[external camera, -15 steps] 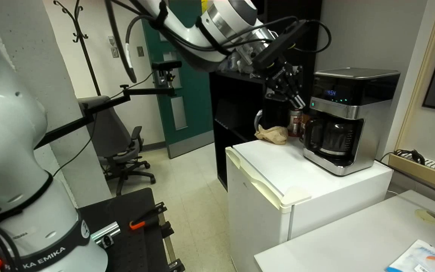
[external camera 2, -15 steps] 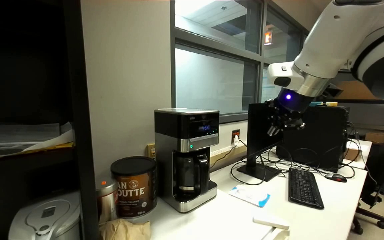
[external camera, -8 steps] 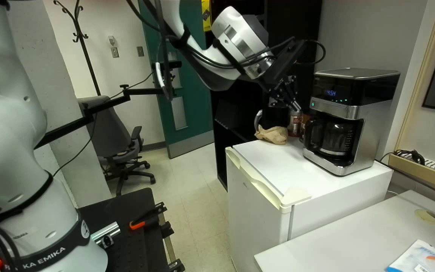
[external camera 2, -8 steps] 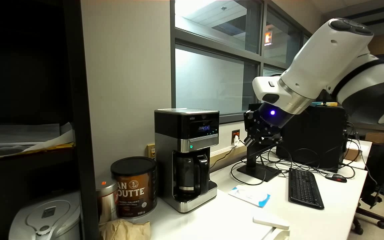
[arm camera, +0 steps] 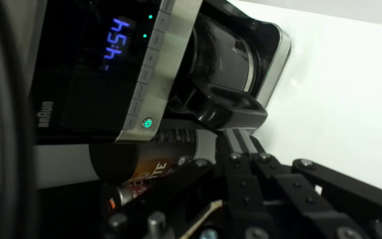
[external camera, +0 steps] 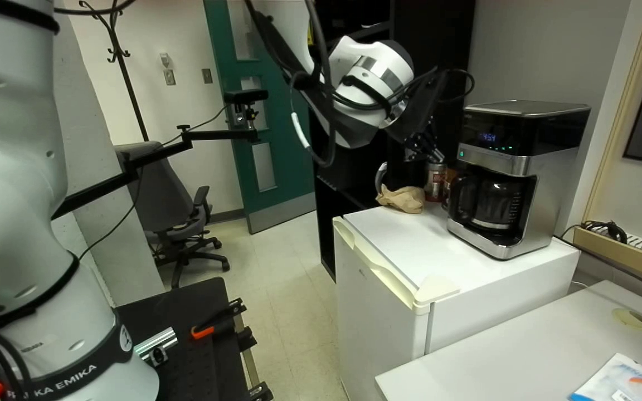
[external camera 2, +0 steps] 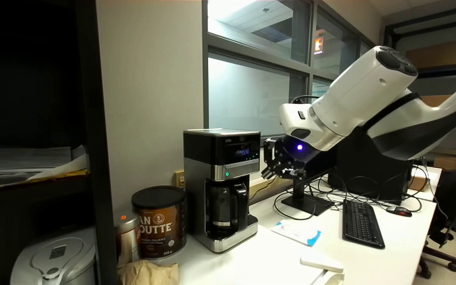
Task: Turn off the coffeemaker.
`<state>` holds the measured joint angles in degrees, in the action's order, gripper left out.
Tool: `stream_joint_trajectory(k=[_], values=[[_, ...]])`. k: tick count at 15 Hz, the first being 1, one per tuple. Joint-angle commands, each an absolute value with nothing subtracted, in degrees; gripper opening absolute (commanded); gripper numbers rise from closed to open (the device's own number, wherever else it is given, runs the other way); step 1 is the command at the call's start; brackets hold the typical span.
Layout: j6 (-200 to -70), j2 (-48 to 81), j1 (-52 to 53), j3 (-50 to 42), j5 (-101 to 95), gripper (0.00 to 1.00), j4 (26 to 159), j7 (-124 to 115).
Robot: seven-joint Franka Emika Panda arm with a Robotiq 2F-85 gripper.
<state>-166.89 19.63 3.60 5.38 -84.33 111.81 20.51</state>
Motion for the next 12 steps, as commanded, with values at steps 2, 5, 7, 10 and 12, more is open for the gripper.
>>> stream_joint_trajectory(k=[2,5,7,10,12], values=[[-168.77,25.68,4.73,4.69,-96.01,0.00,102.18,11.78],[-168.39,28.02,4.46,5.16,-101.50,0.00,98.70,7.42],[-168.20,29.44,4.27,5.42,-104.15,0.00,96.93,5.03],[-168.06,31.44,4.13,5.76,-107.30,0.00,94.68,1.96],[-168.01,32.47,4.05,5.97,-108.70,0.00,93.56,0.51]])
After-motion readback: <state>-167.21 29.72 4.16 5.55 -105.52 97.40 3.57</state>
